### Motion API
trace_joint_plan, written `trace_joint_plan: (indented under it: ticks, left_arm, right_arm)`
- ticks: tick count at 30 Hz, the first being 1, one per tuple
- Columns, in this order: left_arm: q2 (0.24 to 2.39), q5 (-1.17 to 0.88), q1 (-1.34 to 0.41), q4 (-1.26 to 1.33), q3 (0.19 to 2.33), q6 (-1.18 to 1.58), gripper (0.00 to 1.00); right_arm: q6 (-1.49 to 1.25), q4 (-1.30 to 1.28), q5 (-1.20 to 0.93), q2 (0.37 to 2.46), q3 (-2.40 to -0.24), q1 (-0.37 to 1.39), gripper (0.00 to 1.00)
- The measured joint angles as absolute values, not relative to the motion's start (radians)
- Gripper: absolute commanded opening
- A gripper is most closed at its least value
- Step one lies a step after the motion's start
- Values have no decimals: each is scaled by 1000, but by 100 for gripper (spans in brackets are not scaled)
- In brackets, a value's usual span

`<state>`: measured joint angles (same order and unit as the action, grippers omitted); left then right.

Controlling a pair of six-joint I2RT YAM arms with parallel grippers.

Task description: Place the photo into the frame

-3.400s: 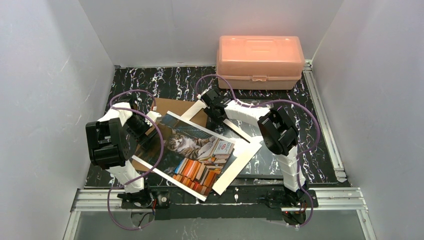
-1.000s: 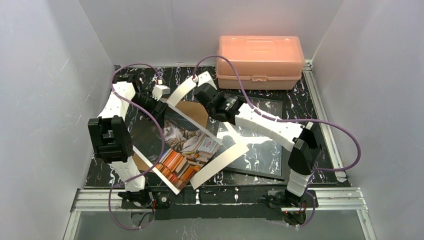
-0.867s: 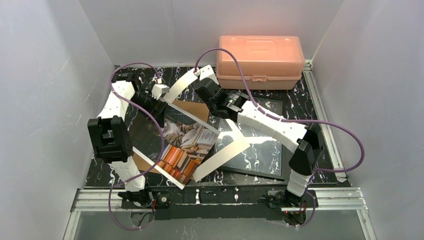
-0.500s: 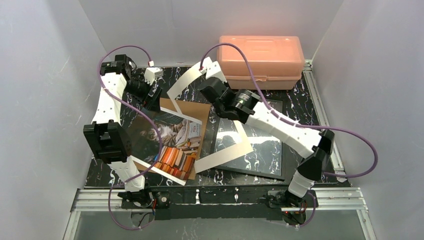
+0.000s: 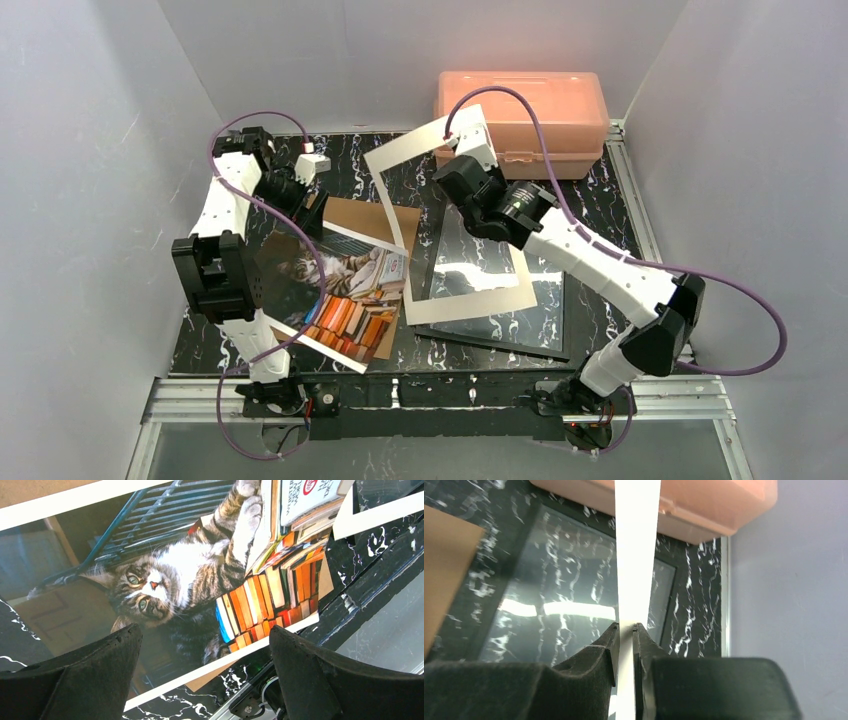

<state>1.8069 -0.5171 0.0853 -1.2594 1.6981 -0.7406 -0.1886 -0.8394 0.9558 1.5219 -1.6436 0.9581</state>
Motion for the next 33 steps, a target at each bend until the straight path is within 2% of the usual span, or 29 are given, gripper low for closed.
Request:
trace_joint_plan:
  ticks: [13, 28, 30, 33]
  left_arm:
    - [1805, -508, 81, -1225, 1618, -739, 98]
    - [1799, -505, 70, -1200, 1572, -740, 98]
    - [1794, -505, 69, -1196, 1565, -740, 98]
    - [1792, -505, 68, -1194, 1561, -740, 98]
  right_arm:
    - [-237, -835, 919, 1495, -1370, 722, 23]
    - [-268, -811, 883, 1456, -1215, 625, 23]
    - [-266, -801, 881, 1460, -1202, 610, 28]
    - [-264, -790, 843, 1469, -1199, 600, 43]
